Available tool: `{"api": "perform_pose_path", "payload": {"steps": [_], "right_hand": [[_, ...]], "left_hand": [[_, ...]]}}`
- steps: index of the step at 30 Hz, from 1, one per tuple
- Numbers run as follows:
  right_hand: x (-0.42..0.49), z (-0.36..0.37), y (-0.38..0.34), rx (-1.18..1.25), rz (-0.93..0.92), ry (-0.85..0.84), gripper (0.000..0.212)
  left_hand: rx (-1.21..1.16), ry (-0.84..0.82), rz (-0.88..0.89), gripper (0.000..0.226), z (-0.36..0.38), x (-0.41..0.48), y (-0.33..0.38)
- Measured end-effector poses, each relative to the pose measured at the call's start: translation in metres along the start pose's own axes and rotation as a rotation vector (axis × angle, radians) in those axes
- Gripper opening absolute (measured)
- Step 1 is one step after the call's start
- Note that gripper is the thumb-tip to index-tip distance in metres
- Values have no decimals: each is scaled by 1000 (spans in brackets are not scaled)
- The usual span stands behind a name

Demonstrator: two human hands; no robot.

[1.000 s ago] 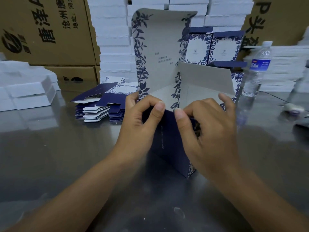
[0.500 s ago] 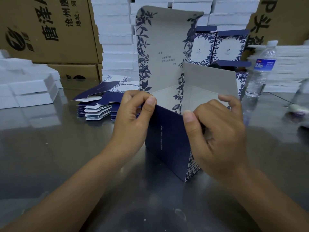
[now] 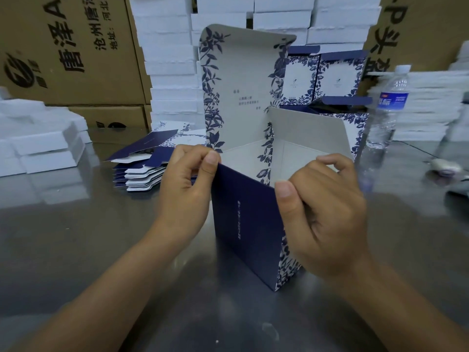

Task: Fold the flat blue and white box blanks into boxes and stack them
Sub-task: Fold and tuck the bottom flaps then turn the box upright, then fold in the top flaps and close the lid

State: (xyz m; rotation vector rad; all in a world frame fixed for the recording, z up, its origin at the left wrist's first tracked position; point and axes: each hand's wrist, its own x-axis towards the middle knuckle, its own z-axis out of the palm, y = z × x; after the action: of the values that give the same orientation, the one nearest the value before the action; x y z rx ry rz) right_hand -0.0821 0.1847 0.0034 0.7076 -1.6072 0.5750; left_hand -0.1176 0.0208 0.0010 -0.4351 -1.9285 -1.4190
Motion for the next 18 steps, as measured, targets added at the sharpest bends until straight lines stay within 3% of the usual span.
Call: {"api": "perform_pose_path", "payload": {"steps": [9,14,16,18], "right_hand": [[0,-5,8,8,46,-71,38],[6,-6,21,4,142,149,25],[6,-7,23,65,272,237,16],[9,-7,21,200,541,256,1]], "left_hand": [[-226,-130,-149,24,0,-2,0],[-347,-106,-280,29,-1,-1,2],[-382,-93,-292,36,-3,-1,3],[-417,-83,-293,39,-3,-1,4]]}}
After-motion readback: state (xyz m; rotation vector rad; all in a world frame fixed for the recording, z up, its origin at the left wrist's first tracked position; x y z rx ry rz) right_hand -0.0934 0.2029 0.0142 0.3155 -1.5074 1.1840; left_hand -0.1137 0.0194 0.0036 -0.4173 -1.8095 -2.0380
